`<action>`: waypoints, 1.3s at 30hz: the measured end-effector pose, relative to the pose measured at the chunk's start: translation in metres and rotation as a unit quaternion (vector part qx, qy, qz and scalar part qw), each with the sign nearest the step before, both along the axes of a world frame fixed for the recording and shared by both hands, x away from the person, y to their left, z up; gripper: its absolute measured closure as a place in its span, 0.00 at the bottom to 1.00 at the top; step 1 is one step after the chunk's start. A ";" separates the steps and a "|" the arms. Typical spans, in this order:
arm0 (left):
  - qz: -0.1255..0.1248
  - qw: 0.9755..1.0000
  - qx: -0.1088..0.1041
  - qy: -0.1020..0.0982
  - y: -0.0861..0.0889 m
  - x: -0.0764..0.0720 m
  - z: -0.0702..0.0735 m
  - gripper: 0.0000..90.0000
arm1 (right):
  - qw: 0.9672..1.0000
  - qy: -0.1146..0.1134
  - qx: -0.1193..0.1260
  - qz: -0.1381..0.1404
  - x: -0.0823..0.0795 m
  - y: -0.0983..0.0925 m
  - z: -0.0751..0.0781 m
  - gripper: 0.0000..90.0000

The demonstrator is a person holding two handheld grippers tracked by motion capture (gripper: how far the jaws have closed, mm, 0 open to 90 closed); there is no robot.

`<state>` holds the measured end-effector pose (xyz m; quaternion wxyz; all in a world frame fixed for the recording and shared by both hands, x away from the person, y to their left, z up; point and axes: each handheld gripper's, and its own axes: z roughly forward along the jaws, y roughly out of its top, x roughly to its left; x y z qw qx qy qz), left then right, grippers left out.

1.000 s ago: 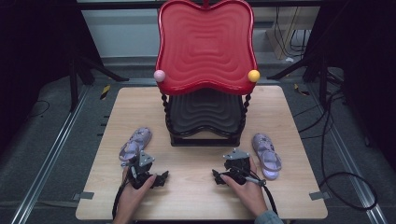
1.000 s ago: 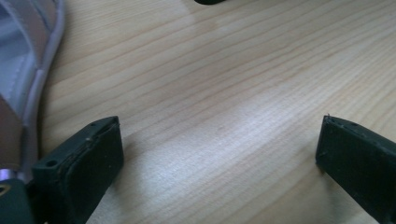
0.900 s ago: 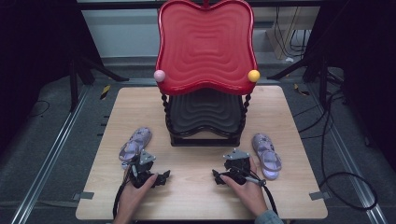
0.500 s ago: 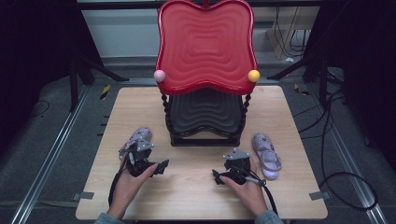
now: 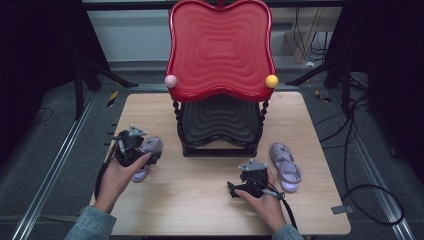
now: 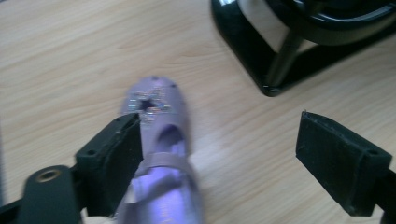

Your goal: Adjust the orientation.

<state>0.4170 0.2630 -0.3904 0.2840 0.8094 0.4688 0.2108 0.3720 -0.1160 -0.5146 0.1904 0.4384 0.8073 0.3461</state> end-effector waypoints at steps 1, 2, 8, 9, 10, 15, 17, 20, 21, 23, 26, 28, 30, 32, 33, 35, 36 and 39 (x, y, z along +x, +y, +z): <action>0.003 1.000 0.006 0.002 0.004 0.002 0.002 0.19 | 1.000 0.000 0.000 0.000 0.000 0.000 0.000 0.02; 0.008 1.000 0.009 0.006 0.008 0.005 0.004 0.20 | 1.000 0.000 0.000 0.000 0.000 0.000 0.000 0.02; 0.016 0.999 0.035 0.025 0.023 0.018 0.016 0.28 | 1.000 -0.001 0.000 0.001 0.000 0.000 0.000 0.03; 0.017 0.999 0.039 0.031 0.025 0.019 0.017 0.30 | 1.000 -0.001 0.000 0.001 0.000 0.000 0.000 0.03; 0.017 0.998 0.043 0.034 0.027 0.021 0.017 0.31 | 1.000 0.000 0.000 0.000 0.000 0.000 0.000 0.03; 0.019 0.995 0.056 0.078 0.038 0.023 0.013 0.35 | 1.000 -0.004 -0.002 0.000 0.000 -0.001 0.000 0.03; 0.020 0.994 0.060 0.085 0.041 0.023 0.012 0.37 | 1.000 -0.004 -0.002 0.000 0.000 -0.001 0.000 0.03; 0.018 0.993 0.067 0.092 0.044 0.022 0.010 0.39 | 1.000 -0.003 0.000 0.000 0.000 -0.001 0.000 0.04; 0.016 0.992 0.072 0.103 0.047 0.022 0.008 0.40 | 1.000 -0.003 0.000 0.001 0.000 -0.001 0.000 0.04; 0.018 0.991 0.074 0.108 0.050 0.023 0.006 0.42 | 1.000 -0.002 0.000 0.002 0.000 -0.001 0.000 0.04; 0.019 0.991 0.071 0.115 0.052 0.024 0.005 0.45 | 1.000 -0.002 -0.001 0.003 0.000 -0.001 0.000 0.04; 0.017 0.989 0.078 0.126 0.051 0.024 0.002 0.47 | 1.000 -0.003 -0.001 0.004 0.000 -0.002 0.000 0.04; 0.012 0.986 0.089 0.140 0.048 0.025 -0.004 0.48 | 1.000 -0.003 -0.001 0.004 0.000 -0.002 0.000 0.04; 0.008 0.982 0.104 0.156 0.045 0.026 -0.011 0.49 | 1.000 -0.003 -0.001 0.004 0.000 -0.002 0.000 0.04; 0.009 0.981 0.108 0.162 0.044 0.026 -0.014 0.50 | 1.000 -0.003 -0.001 0.004 0.000 -0.002 0.000 0.04; 0.013 0.979 0.111 0.172 0.044 0.028 -0.020 0.51 | 1.000 -0.003 -0.001 0.004 0.000 -0.002 0.000 0.04; 0.016 0.978 0.110 0.175 0.044 0.029 -0.023 0.52 | 1.000 -0.004 0.000 0.005 0.000 -0.002 0.000 0.04; 0.018 0.975 0.107 0.193 0.046 0.033 -0.033 0.58 | 1.000 -0.003 -0.001 0.006 0.000 -0.002 0.000 0.04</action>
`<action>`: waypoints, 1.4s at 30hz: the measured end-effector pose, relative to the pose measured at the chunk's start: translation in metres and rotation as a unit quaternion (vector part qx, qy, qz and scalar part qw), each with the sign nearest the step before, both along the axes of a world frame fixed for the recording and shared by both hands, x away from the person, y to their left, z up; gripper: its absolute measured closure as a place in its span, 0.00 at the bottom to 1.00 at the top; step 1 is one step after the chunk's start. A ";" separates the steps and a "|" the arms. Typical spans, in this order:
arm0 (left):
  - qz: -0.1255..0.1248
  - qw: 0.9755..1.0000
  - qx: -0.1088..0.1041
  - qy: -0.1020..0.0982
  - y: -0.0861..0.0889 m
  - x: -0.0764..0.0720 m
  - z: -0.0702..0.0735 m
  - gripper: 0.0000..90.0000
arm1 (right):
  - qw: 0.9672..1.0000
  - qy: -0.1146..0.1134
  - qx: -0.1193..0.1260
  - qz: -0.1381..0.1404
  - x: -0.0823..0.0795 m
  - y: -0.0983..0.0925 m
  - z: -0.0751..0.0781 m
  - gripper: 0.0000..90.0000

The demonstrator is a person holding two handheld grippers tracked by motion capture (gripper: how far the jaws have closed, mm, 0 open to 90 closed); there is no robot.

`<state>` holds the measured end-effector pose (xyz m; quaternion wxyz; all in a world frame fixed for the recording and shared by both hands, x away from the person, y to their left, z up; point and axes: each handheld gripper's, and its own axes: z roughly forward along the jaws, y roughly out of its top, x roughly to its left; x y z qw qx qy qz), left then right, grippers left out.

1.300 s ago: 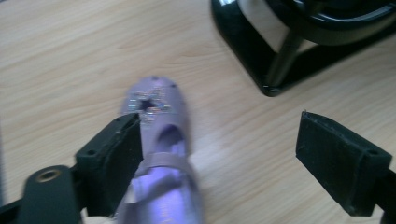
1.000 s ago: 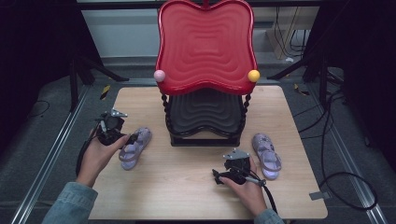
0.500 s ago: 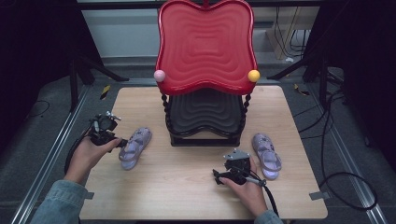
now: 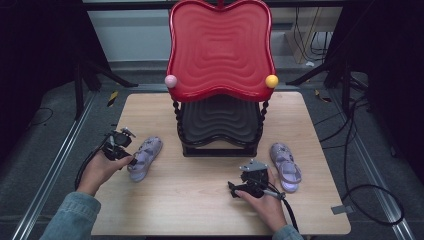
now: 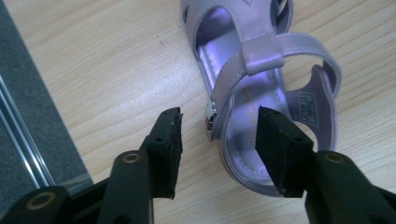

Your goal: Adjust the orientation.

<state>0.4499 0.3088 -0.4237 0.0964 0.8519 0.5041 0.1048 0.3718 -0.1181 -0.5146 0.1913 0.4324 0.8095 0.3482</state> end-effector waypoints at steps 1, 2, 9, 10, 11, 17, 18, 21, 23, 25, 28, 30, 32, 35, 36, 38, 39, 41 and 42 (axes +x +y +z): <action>0.000 1.000 0.000 0.000 0.000 0.000 0.000 0.60 | 1.000 0.000 0.000 0.000 0.000 0.000 0.000 0.04; 0.000 1.000 -0.001 0.006 0.000 0.001 -0.002 0.60 | 1.000 0.000 0.000 0.000 0.000 0.000 0.000 0.04; 0.005 0.999 -0.006 0.034 0.004 0.009 -0.013 0.69 | 1.000 0.000 0.000 0.001 0.000 0.000 0.000 0.04; 0.006 0.999 -0.008 0.036 0.004 0.010 -0.014 0.72 | 1.000 0.000 0.000 0.001 0.000 0.000 0.000 0.04; 0.005 0.999 -0.008 0.038 0.004 0.010 -0.014 0.72 | 1.000 0.000 0.000 0.001 0.000 0.000 0.000 0.04; 0.014 0.999 -0.020 0.046 0.008 0.013 -0.016 0.87 | 1.000 0.000 0.000 0.002 0.000 0.000 0.000 0.04; 0.013 0.999 -0.020 0.046 0.009 0.013 -0.016 0.88 | 1.000 0.000 0.000 0.003 0.000 0.000 0.000 0.04; 0.013 0.999 -0.022 0.045 0.010 0.012 -0.016 0.90 | 1.000 0.000 0.000 0.004 0.000 -0.001 0.000 0.04; 0.012 0.999 -0.026 0.043 0.012 0.010 -0.014 0.91 | 1.000 0.000 0.000 0.004 0.000 -0.001 0.000 0.04; 0.008 0.999 -0.032 0.040 0.012 0.005 -0.010 0.92 | 1.000 0.000 0.000 0.004 0.000 -0.001 0.000 0.04; -0.016 0.998 -0.045 0.031 0.013 -0.015 0.003 0.92 | 1.000 0.000 -0.001 0.004 0.000 -0.001 0.000 0.04; -0.023 0.998 -0.046 0.026 0.012 -0.022 0.006 0.92 | 1.000 0.000 0.000 0.004 0.000 -0.001 0.000 0.04; -0.052 0.998 -0.045 0.013 0.003 -0.043 0.017 0.92 | 1.000 0.000 -0.001 0.004 0.000 -0.001 0.000 0.04; -0.074 0.996 -0.050 0.002 -0.007 -0.054 0.024 0.92 | 1.000 0.000 0.000 0.003 0.000 -0.001 0.000 0.04; -0.087 0.995 -0.051 -0.003 -0.013 -0.059 0.028 0.92 | 1.000 0.000 0.000 0.003 0.000 -0.001 0.000 0.04; -0.110 0.992 -0.060 -0.011 -0.028 -0.063 0.033 0.92 | 1.000 -0.001 0.000 0.003 0.000 -0.001 0.000 0.04; -0.120 0.991 -0.063 -0.014 -0.038 -0.064 0.033 0.92 | 1.000 -0.001 0.000 0.003 0.000 -0.001 0.000 0.04; -0.142 0.987 -0.069 -0.014 -0.060 -0.062 0.030 0.92 | 1.000 -0.001 0.000 0.004 0.000 -0.001 0.000 0.04; -0.152 0.986 -0.067 -0.013 -0.072 -0.061 0.026 0.92 | 1.000 -0.001 -0.001 0.004 0.000 -0.001 0.000 0.04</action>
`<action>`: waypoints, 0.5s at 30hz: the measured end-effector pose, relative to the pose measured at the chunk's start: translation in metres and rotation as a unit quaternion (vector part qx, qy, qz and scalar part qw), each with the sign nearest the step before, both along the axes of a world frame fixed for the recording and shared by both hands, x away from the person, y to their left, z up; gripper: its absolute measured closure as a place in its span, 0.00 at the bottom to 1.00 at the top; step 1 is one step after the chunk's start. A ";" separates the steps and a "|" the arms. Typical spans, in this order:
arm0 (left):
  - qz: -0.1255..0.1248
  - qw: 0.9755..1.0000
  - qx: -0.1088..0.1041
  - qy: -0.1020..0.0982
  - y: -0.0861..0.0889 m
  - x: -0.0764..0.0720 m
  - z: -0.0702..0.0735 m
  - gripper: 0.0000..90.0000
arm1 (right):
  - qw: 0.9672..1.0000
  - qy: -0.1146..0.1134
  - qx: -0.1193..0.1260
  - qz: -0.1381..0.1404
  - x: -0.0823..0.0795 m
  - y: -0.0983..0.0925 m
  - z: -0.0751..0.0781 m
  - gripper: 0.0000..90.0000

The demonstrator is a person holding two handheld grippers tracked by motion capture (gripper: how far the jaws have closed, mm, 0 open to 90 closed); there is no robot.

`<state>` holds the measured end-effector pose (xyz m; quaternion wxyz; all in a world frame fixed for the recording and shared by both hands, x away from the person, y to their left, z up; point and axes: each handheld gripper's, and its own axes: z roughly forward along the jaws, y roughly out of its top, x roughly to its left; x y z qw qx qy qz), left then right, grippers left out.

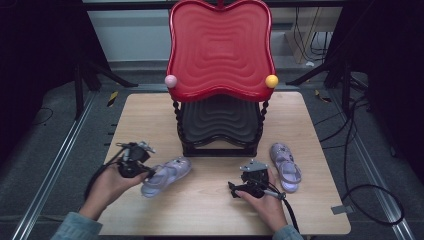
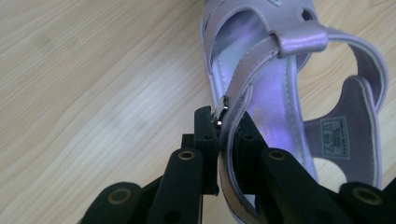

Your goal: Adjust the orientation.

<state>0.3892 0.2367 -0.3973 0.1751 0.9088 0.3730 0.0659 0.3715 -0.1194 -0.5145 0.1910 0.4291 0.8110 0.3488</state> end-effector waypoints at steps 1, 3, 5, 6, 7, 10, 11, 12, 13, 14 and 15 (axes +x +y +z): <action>-0.009 1.000 0.001 0.000 -0.011 0.002 -0.004 0.92 | 1.000 0.000 0.000 0.000 0.000 0.000 0.000 0.04; -0.020 1.000 0.000 0.001 -0.029 0.005 -0.011 0.92 | 1.000 0.000 0.000 0.000 0.000 0.000 0.000 0.04; -0.030 1.000 0.005 0.000 -0.040 0.006 -0.016 0.92 | 1.000 -0.001 0.000 0.000 0.000 0.000 0.000 0.04; -0.034 0.999 0.011 0.000 -0.047 0.004 -0.021 0.92 | 1.000 0.000 0.000 0.000 0.000 0.000 0.000 0.04; -0.034 0.999 0.011 0.000 -0.047 0.004 -0.021 0.92 | 1.000 0.000 0.000 0.000 0.000 0.000 0.000 0.04; -0.039 0.999 0.025 0.004 -0.049 0.002 -0.030 0.92 | 1.000 0.000 0.000 0.001 0.000 0.000 0.000 0.05; -0.039 0.999 0.027 0.004 -0.048 0.000 -0.033 0.92 | 1.000 0.000 0.000 0.001 0.000 0.000 0.000 0.05; -0.038 0.999 0.032 0.005 -0.047 -0.002 -0.038 0.92 | 1.000 0.000 0.000 0.001 0.000 0.000 0.000 0.05; -0.038 0.999 0.032 0.005 -0.047 -0.002 -0.038 0.92 | 1.000 0.000 0.000 0.001 0.000 0.000 0.000 0.05; -0.038 0.999 0.034 0.006 -0.045 -0.005 -0.043 0.92 | 1.000 -0.001 0.000 0.001 0.000 -0.001 0.000 0.05; -0.038 0.999 0.034 0.006 -0.045 -0.005 -0.043 0.92 | 1.000 -0.001 0.000 0.001 0.000 -0.001 0.000 0.05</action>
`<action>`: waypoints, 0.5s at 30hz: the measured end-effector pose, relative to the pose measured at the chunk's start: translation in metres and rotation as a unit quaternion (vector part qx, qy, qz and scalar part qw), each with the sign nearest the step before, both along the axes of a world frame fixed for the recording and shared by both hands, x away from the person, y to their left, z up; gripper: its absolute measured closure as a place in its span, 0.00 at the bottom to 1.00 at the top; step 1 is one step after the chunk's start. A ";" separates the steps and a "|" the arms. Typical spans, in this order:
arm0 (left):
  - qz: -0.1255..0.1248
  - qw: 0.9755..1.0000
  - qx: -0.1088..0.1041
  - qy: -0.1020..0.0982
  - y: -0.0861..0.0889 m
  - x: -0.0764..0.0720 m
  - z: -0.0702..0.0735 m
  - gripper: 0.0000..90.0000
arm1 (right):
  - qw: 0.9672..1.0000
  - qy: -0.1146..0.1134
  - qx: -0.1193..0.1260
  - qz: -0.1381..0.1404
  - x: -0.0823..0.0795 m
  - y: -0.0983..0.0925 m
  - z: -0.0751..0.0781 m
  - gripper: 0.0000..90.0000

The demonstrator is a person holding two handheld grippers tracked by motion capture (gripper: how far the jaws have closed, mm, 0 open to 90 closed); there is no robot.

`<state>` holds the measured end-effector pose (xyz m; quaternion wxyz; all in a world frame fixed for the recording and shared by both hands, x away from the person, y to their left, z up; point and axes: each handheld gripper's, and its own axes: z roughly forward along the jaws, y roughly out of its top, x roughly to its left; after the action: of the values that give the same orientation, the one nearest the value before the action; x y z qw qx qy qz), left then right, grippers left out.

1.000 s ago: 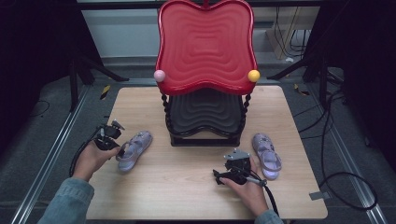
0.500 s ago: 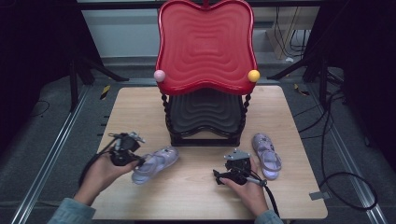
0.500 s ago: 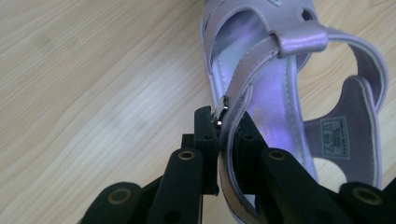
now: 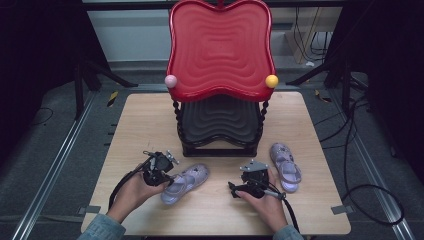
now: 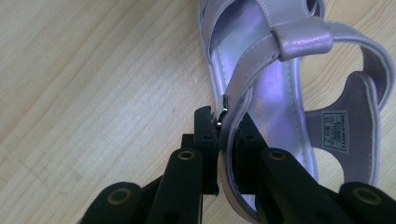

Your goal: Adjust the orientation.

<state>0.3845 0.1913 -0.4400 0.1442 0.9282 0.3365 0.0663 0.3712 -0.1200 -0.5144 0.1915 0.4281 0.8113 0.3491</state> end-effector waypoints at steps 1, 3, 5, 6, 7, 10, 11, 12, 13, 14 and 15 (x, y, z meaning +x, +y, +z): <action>-0.003 1.000 0.013 0.000 0.000 -0.002 -0.004 0.92 | 1.000 0.000 0.000 0.000 0.000 0.000 0.000 0.05; -0.003 1.000 0.016 -0.005 0.000 -0.004 -0.006 0.92 | 1.000 0.000 0.000 -0.001 0.000 0.000 0.000 0.05; -0.003 1.000 0.015 -0.006 0.000 -0.005 -0.006 0.91 | 1.000 0.000 0.000 -0.001 0.000 0.000 0.000 0.05; -0.002 1.000 0.012 -0.007 0.001 -0.005 -0.006 0.90 | 1.000 0.000 0.000 -0.001 0.000 0.000 0.000 0.05; -0.001 1.000 0.009 -0.009 0.001 -0.006 -0.006 0.89 | 1.000 0.000 0.000 -0.001 0.000 0.000 0.000 0.05; 0.006 1.000 0.001 -0.026 0.001 -0.012 0.000 0.79 | 1.000 0.001 0.001 -0.001 0.000 0.000 0.000 0.05; 0.006 0.999 -0.007 -0.039 0.001 -0.016 0.009 0.78 | 1.000 0.001 0.002 -0.001 -0.001 0.000 0.000 0.05; 0.007 0.999 -0.009 -0.048 0.002 -0.019 0.013 0.76 | 1.000 0.002 0.002 -0.001 -0.001 0.000 0.000 0.05; 0.007 0.999 -0.009 -0.048 0.002 -0.019 0.013 0.74 | 1.000 0.001 0.002 -0.001 -0.001 0.000 0.000 0.05; 0.006 0.998 -0.014 -0.054 0.002 -0.022 0.018 0.74 | 1.000 0.001 0.002 -0.001 -0.001 0.000 0.000 0.05; 0.005 0.998 -0.019 -0.058 0.003 -0.025 0.022 0.73 | 1.000 0.000 0.002 -0.001 -0.001 -0.001 0.000 0.05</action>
<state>0.3596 0.1944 -0.4181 0.1805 0.9181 0.3338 0.1142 0.3700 -0.1206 -0.5145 0.1910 0.4297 0.8102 0.3500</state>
